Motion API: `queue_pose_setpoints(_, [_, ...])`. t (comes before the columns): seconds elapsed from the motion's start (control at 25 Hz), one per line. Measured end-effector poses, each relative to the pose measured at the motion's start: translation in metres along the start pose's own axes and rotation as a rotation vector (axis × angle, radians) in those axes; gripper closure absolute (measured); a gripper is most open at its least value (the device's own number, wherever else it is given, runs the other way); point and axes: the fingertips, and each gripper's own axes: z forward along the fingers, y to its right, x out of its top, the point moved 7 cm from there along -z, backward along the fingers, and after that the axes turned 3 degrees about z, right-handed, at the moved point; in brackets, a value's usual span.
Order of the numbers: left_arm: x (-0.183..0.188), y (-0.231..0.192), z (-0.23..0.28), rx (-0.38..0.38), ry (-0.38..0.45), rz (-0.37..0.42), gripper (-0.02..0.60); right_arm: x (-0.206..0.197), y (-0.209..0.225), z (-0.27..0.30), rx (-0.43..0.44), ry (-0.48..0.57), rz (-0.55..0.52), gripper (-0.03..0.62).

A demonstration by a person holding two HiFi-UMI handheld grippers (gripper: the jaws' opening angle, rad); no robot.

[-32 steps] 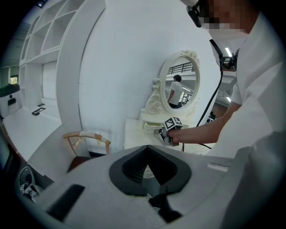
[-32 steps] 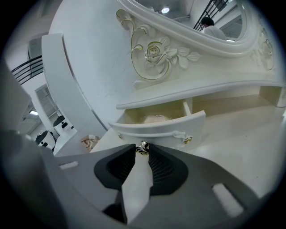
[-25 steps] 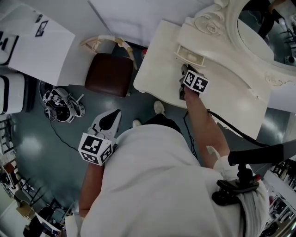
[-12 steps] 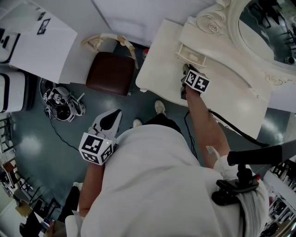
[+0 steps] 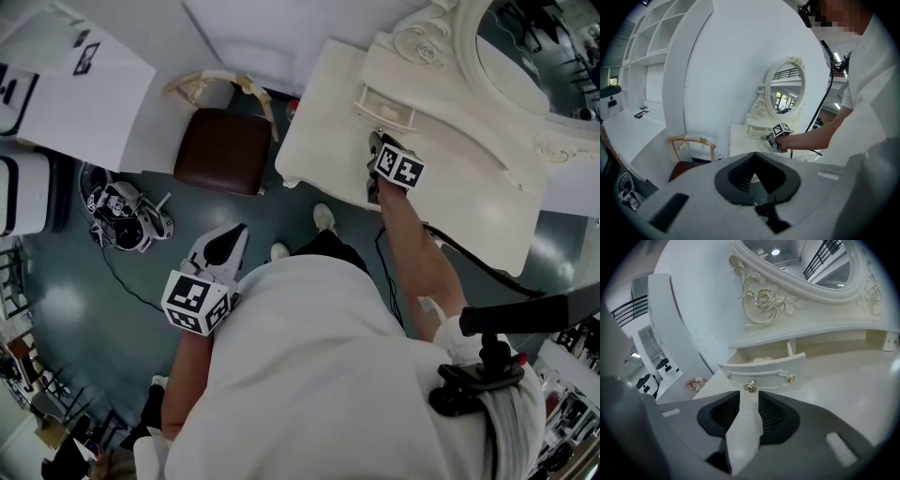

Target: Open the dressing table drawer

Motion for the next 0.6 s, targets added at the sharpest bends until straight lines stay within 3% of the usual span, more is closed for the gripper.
queue_pose_setpoints(0.16, [-0.004,0.001,-0.006,-0.024,0.005,0.018,0.578,-0.015,-0.002,-0.016,-0.004,-0.012,-0.009,0.478])
queue_pose_setpoints(0.6, [-0.021,0.006,-0.037,-0.11,0.018,0.07,0.578,-0.072,-0.023,-0.083,-0.011,-0.043,-0.042,0.586])
